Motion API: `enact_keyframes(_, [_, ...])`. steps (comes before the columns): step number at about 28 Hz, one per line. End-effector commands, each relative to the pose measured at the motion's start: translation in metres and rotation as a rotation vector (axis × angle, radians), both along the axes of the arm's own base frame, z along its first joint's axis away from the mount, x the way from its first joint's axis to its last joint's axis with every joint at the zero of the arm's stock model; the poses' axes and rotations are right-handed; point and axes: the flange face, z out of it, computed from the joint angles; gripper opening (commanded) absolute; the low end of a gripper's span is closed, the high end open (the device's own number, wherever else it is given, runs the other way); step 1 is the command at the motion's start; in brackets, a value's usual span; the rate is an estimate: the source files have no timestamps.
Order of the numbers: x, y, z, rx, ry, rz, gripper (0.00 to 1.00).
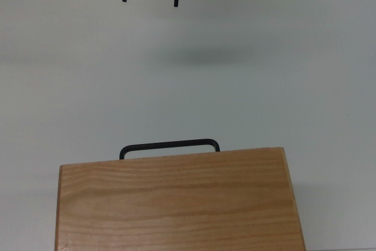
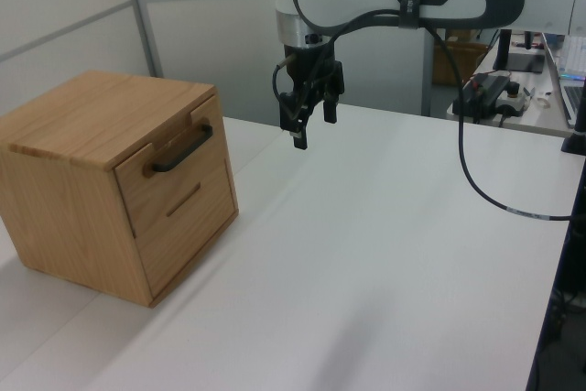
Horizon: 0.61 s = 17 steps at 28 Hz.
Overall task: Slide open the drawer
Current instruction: 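Move the open gripper toward the black handle of the upper drawer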
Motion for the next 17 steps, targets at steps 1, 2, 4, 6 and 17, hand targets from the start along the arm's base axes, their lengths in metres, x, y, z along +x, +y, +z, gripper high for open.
enact_keyframes(1, [-0.009,0.002,0.004,0.016,0.019,0.020,1.00])
enact_keyframes(2, [-0.008,0.003,0.003,0.018,0.019,0.019,1.00])
enact_keyframes(4, [-0.008,0.004,0.002,0.018,0.021,0.019,1.00])
enact_keyframes(6, [-0.005,0.006,-0.001,0.021,0.019,0.018,1.00])
enact_keyframes(17, [0.022,0.014,0.004,0.094,-0.178,-0.352,1.00])
